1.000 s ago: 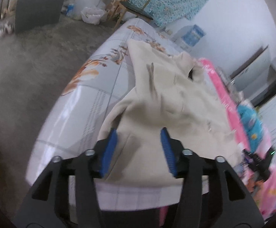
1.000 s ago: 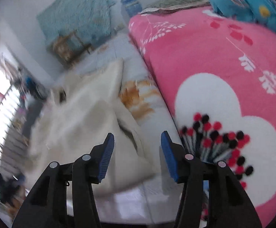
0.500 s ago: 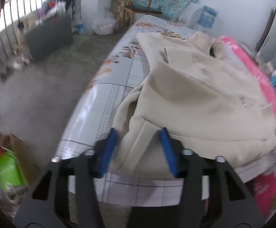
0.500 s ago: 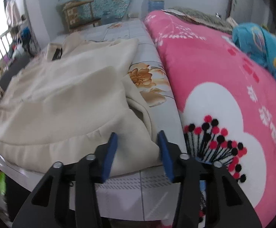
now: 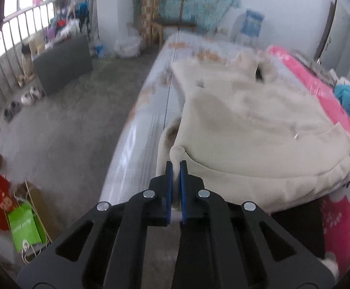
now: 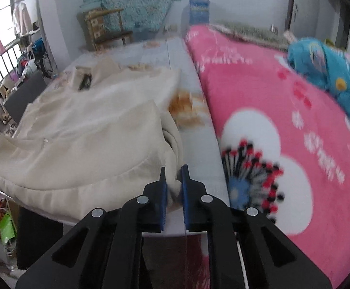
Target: Fold large clothes
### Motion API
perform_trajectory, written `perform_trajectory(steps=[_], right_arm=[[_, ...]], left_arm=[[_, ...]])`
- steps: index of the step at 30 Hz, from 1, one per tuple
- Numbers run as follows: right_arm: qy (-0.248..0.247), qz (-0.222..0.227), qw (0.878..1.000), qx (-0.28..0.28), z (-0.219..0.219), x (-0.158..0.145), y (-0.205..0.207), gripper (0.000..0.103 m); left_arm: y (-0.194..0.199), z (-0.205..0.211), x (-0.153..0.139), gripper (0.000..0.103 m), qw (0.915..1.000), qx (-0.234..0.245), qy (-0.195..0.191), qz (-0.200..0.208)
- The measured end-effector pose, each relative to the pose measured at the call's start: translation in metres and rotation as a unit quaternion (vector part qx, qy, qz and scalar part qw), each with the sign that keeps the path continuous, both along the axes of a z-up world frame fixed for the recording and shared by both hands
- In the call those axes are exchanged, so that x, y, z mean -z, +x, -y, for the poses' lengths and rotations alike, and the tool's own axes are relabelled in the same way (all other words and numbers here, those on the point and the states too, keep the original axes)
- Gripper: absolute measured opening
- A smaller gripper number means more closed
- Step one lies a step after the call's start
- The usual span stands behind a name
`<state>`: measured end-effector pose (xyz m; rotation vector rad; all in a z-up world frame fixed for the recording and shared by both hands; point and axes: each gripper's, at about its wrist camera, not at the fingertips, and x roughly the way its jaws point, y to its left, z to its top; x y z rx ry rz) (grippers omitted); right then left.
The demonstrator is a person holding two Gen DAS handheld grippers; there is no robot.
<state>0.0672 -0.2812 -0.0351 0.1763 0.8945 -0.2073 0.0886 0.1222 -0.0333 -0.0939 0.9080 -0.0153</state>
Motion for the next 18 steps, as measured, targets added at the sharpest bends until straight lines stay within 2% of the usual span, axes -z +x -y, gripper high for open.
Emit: perform_trajectory(steps=[2, 4, 5, 7, 8, 9, 11, 12, 14, 16, 18], right_arm=[[0.022, -0.028, 0.999, 0.015, 0.013, 0.019, 0.000, 0.019], [0.046, -0.027, 0.998, 0.028, 0.022, 0.020, -0.004, 0.027], [0.048, -0.014, 0.998, 0.036, 0.025, 0.012, -0.010, 0.032], [0.018, 0.008, 0.999, 0.046, 0.020, -0.003, -0.016, 0.040], [-0.006, 0.022, 0.999, 0.045, 0.014, -0.014, -0.017, 0.046], [-0.015, 0.033, 0.999, 0.037, 0.007, -0.021, -0.017, 0.047], [-0.009, 0.048, 0.999, 0.007, -0.008, -0.029, -0.010, 0.055], [0.009, 0.053, 0.998, -0.026, -0.024, -0.031, 0.000, 0.058], [0.031, 0.054, 0.996, -0.072, -0.049, -0.027, 0.014, 0.061], [0.053, 0.033, 0.990, -0.123, -0.085, -0.013, 0.038, 0.061], [0.063, 0.017, 0.985, -0.160, -0.114, 0.001, 0.055, 0.061]], left_arm=[[0.002, -0.007, 0.015, 0.017, 0.9997, -0.013, 0.007, -0.021], [-0.002, -0.014, 0.011, 0.027, 0.9996, -0.026, 0.004, -0.004], [-0.005, -0.017, 0.005, 0.026, 0.9995, -0.030, 0.006, 0.012], [-0.012, -0.018, -0.013, 0.027, 0.9978, -0.032, 0.018, 0.055], [-0.012, -0.016, -0.018, 0.027, 0.9975, -0.025, 0.012, 0.065], [-0.012, -0.013, -0.023, 0.028, 0.9972, -0.010, -0.004, 0.073], [-0.005, 0.001, -0.026, 0.034, 0.9957, 0.031, -0.046, 0.073], [0.001, 0.013, -0.025, 0.036, 0.9940, 0.054, -0.065, 0.070], [0.011, 0.039, -0.017, 0.046, 0.9898, 0.097, -0.092, 0.050], [0.022, 0.074, -0.007, 0.049, 0.9850, 0.138, -0.099, 0.030], [0.027, 0.099, 0.003, 0.049, 0.9830, 0.162, -0.084, 0.022]])
